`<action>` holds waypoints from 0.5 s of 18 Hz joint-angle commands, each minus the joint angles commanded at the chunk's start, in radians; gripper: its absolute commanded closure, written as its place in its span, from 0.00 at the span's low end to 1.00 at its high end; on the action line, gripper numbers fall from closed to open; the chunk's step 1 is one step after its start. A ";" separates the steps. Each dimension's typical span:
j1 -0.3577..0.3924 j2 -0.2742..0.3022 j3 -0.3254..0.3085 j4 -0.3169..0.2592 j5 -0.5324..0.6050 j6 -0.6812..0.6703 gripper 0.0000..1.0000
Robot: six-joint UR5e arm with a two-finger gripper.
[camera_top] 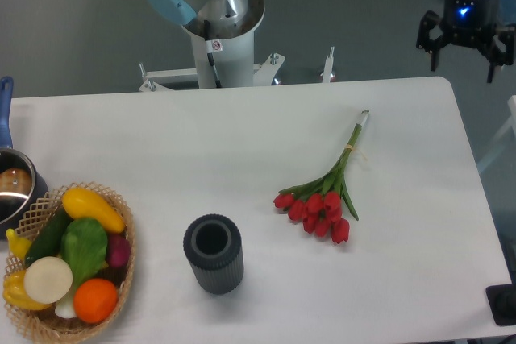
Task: Pick up the flowers from the table
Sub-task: 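Move the open gripper over the green stems of the red tulips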
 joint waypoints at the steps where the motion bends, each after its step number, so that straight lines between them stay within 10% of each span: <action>1: 0.002 -0.002 -0.002 0.000 -0.002 0.000 0.00; 9: 0.003 0.011 -0.067 0.002 -0.040 -0.006 0.00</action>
